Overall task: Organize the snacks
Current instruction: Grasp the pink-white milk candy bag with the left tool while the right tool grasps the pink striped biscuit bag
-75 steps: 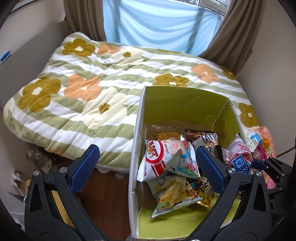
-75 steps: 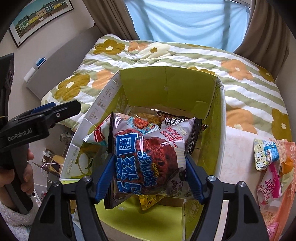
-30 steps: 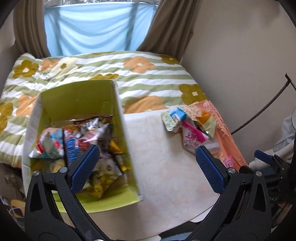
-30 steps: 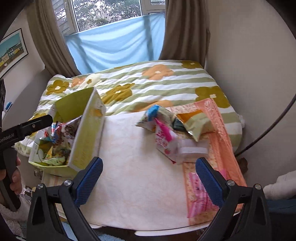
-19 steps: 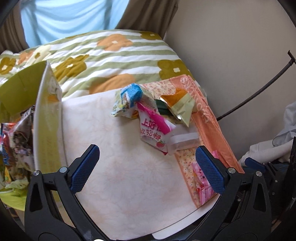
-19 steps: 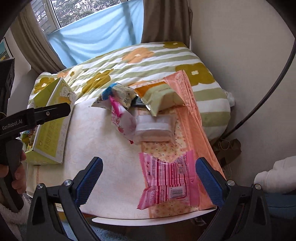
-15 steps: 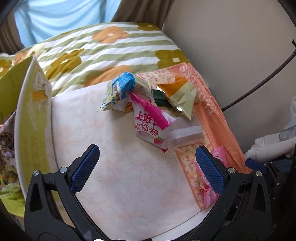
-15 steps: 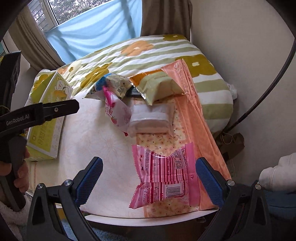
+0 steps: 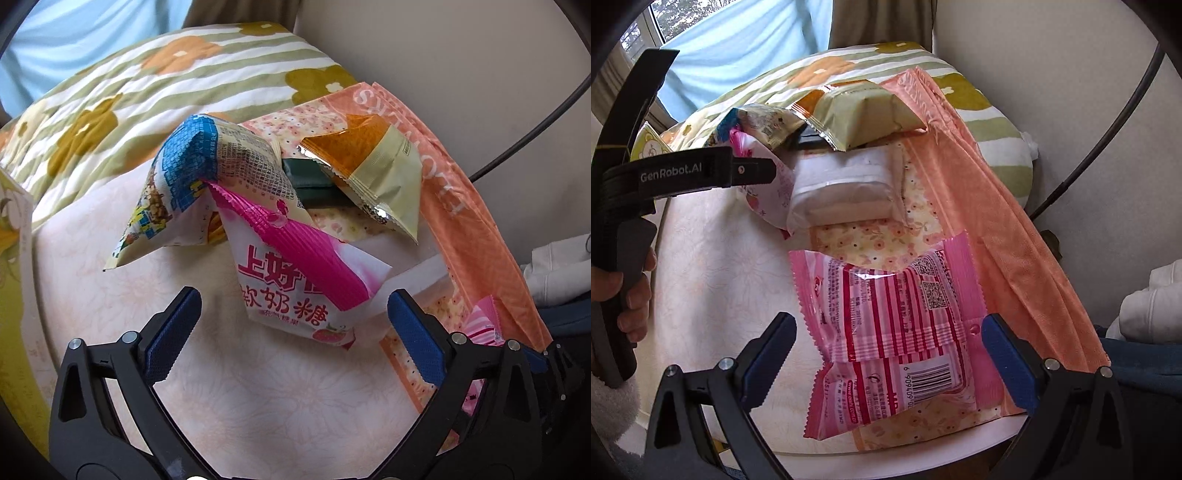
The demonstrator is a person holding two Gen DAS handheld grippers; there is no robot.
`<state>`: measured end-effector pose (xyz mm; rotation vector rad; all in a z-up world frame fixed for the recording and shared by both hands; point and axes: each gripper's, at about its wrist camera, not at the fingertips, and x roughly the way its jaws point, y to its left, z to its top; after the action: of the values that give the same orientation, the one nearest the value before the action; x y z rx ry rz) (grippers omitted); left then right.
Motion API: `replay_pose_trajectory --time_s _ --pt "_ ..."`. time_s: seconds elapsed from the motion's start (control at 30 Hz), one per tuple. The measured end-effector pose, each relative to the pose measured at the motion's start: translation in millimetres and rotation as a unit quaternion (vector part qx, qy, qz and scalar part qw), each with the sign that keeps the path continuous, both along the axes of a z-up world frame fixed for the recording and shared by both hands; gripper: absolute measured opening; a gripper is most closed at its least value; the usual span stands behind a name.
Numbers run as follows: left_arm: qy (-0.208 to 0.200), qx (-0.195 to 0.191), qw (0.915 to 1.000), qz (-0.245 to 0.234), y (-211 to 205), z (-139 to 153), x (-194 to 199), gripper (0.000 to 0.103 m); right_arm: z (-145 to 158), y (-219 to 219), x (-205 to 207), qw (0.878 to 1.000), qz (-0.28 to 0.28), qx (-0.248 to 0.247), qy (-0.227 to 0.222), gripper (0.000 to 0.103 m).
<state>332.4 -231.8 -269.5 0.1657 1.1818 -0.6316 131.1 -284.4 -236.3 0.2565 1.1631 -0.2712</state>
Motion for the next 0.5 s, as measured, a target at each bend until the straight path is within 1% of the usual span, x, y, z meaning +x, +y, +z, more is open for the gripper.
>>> replay_pose_trajectory --time_s 0.03,0.1,0.13,0.2,0.23,0.27,0.3,0.47,0.5 --pt "0.004 -0.001 1.0 -0.002 -1 -3 2 0.093 -2 -1 1 1.0 -0.001 -0.001 0.002 0.1" --pt "0.008 -0.002 0.9999 -0.007 -6 -7 5 0.088 -6 -3 2 1.0 -0.007 0.003 0.006 0.1" --pt "0.008 -0.001 0.9999 -0.01 -8 -8 6 0.087 -8 -6 2 1.0 -0.01 0.009 0.007 0.1" --pt "0.005 -0.002 0.9999 -0.014 -9 -9 6 0.08 -11 -11 1 1.0 -0.018 0.02 0.006 0.1" --pt "0.005 -0.002 0.9999 -0.014 -10 -9 5 0.074 -12 -11 1 1.0 -0.02 0.023 0.005 0.1" --pt "0.008 -0.001 0.9999 -0.015 -9 -10 5 0.071 -13 -12 1 1.0 -0.02 0.023 0.006 0.1" --pt "0.009 -0.002 0.9998 -0.015 -9 -11 6 0.065 -15 -13 1 1.0 -0.019 0.023 0.007 0.1" --pt "0.006 -0.006 0.9999 -0.014 -5 -11 6 0.052 -20 -15 2 0.999 -0.026 0.038 0.008 0.1" --pt "0.005 -0.006 0.9999 -0.015 -5 -11 6 0.051 -20 -15 2 0.999 -0.026 0.041 0.007 0.1"
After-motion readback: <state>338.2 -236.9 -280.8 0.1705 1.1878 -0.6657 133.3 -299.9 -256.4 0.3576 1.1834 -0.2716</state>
